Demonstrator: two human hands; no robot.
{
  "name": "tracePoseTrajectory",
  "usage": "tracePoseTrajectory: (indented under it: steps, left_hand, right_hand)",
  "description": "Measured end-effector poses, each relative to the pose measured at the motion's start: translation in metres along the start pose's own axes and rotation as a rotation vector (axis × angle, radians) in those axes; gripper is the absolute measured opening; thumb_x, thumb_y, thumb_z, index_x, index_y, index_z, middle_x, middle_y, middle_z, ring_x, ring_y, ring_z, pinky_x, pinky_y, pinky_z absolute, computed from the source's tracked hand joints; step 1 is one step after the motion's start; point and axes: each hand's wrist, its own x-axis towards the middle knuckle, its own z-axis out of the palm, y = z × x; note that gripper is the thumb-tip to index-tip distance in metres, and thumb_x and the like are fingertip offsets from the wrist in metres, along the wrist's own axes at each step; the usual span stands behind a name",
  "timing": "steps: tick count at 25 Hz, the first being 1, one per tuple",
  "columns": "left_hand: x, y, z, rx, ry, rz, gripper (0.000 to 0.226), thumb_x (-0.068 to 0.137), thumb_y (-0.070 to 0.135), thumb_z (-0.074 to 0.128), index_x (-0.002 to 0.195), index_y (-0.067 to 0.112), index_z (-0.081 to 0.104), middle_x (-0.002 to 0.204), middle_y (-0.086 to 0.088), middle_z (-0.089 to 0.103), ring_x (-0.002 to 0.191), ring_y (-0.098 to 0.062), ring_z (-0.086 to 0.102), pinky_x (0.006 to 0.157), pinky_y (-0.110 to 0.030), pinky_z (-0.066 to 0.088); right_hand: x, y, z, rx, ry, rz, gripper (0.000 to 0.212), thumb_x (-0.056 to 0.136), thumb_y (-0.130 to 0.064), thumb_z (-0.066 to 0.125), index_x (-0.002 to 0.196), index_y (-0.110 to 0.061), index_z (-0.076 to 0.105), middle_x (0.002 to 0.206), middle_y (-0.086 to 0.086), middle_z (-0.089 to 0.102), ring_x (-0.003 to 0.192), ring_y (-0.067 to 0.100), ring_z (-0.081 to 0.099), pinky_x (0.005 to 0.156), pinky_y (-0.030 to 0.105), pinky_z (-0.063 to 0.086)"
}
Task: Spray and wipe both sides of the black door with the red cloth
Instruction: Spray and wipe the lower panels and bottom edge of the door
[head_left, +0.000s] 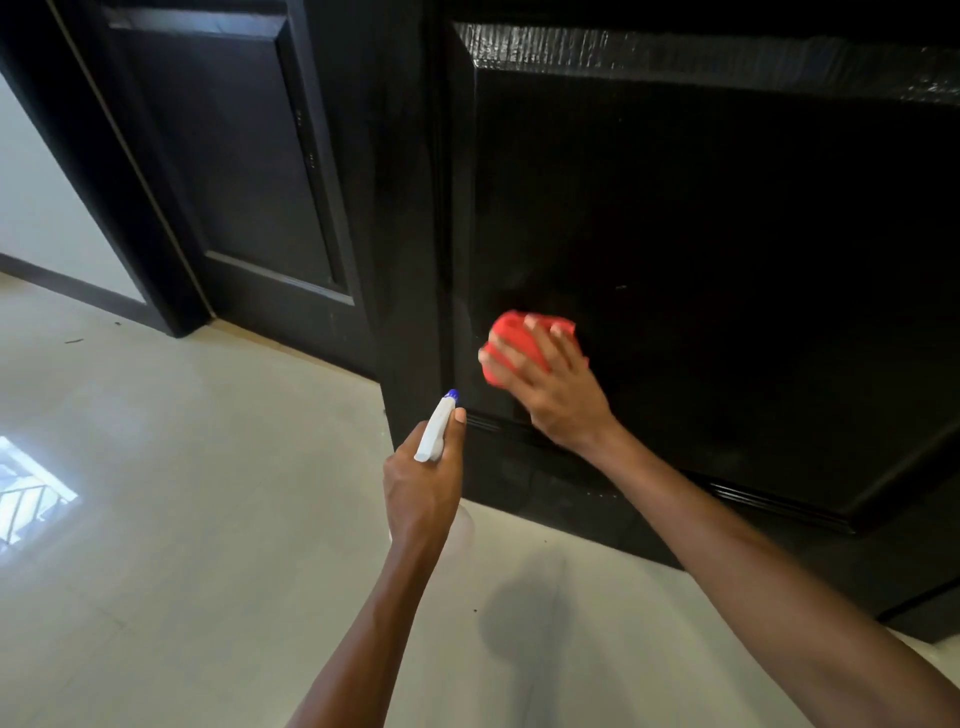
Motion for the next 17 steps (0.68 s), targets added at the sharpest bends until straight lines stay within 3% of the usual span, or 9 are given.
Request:
tracePoseTrajectory:
  steps: [3,6,9,12,13,17]
  left_hand:
    - [0.004,0.003,-0.007,-0.006,0.017,-0.021,0.036,0.090,0.057,0.060,0.094,0.023,0.070,0.073,-0.005,0.063,0.062,-0.025,0.062,0.059,-0.044,0.059]
    - [0.010,-0.002,-0.014,0.017,0.047,-0.015,0.036,0.091,0.057,0.060,0.093,0.023,0.072,0.073,-0.004,0.064,0.065,-0.031,0.065,0.058,-0.049,0.058]
    - [0.013,-0.009,-0.020,0.038,0.067,0.002,0.040,0.089,0.064,0.059,0.086,0.026,0.071,0.073,-0.008,0.067,0.065,-0.034,0.065,0.057,-0.051,0.058]
    - [0.009,-0.006,-0.021,0.035,0.064,0.016,0.054,0.082,0.070,0.053,0.100,0.022,0.071,0.078,-0.003,0.069,0.064,-0.026,0.066,0.059,-0.048,0.061]
    - [0.008,-0.004,-0.021,0.032,0.059,0.028,0.054,0.081,0.070,0.053,0.104,0.023,0.069,0.080,-0.002,0.069,0.066,-0.023,0.066,0.060,-0.047,0.062]
    - [0.006,0.002,-0.023,0.027,0.063,0.073,0.040,0.083,0.065,0.055,0.101,0.030,0.063,0.080,0.002,0.068,0.069,-0.022,0.067,0.061,-0.049,0.062]
  right_hand:
    - [0.058,0.013,-0.011,-0.004,0.188,0.187,0.063,0.097,-0.010,0.057,0.157,-0.023,0.040,0.163,0.008,0.037,0.151,0.044,0.021,0.126,0.059,0.008]
    - [0.043,0.001,0.010,0.041,0.151,0.064,0.062,0.100,-0.024,0.056,0.159,-0.021,0.037,0.166,0.007,0.032,0.154,0.041,0.017,0.126,0.057,0.009]
    - [-0.022,-0.035,0.052,0.106,-0.160,-0.170,0.070,0.096,-0.024,0.057,0.161,-0.020,0.032,0.169,0.007,0.025,0.158,0.034,0.007,0.126,0.055,0.009]
    - [-0.065,-0.053,0.075,0.125,-0.543,-0.315,0.081,0.095,-0.013,0.059,0.164,-0.020,0.017,0.172,0.007,0.002,0.153,0.025,-0.030,0.122,0.049,-0.009]
    - [-0.065,-0.053,0.074,0.123,-0.582,-0.341,0.082,0.095,-0.010,0.059,0.164,-0.020,0.016,0.171,0.007,0.000,0.152,0.025,-0.030,0.120,0.047,-0.012]
    - [-0.039,-0.042,0.061,0.054,-0.445,-0.397,0.074,0.092,-0.008,0.057,0.161,-0.016,0.030,0.169,0.011,0.022,0.157,0.035,0.004,0.126,0.051,0.002]
